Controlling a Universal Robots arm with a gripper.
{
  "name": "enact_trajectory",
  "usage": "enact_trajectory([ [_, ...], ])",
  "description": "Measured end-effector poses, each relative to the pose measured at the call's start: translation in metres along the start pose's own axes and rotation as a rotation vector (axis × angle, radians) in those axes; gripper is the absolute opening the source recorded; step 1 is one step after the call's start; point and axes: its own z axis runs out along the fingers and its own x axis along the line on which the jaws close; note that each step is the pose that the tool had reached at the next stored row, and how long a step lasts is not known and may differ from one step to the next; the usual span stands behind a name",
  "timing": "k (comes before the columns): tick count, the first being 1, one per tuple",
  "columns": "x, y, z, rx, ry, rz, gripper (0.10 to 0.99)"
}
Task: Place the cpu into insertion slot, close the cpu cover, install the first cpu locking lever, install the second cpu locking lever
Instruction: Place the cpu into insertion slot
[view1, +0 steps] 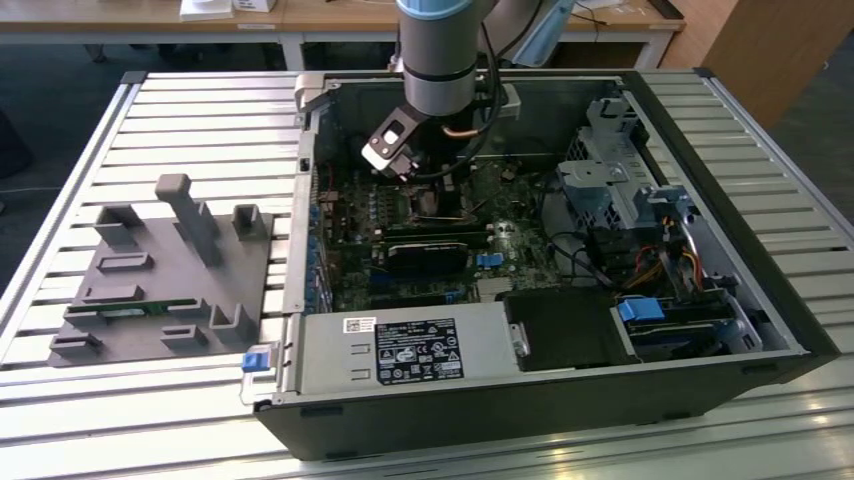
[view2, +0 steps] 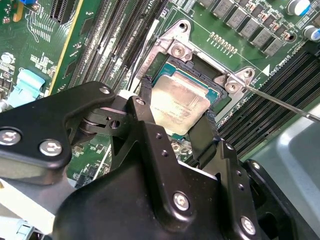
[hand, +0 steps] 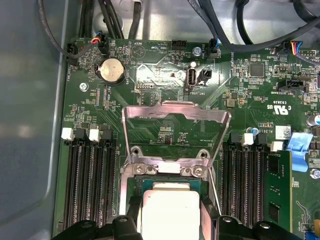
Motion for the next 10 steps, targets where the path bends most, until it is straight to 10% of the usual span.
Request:
enact_trajectory([
  [10, 0.0000, 0.0001, 0.0003, 0.000, 0.0002, 0.000, 0.612],
])
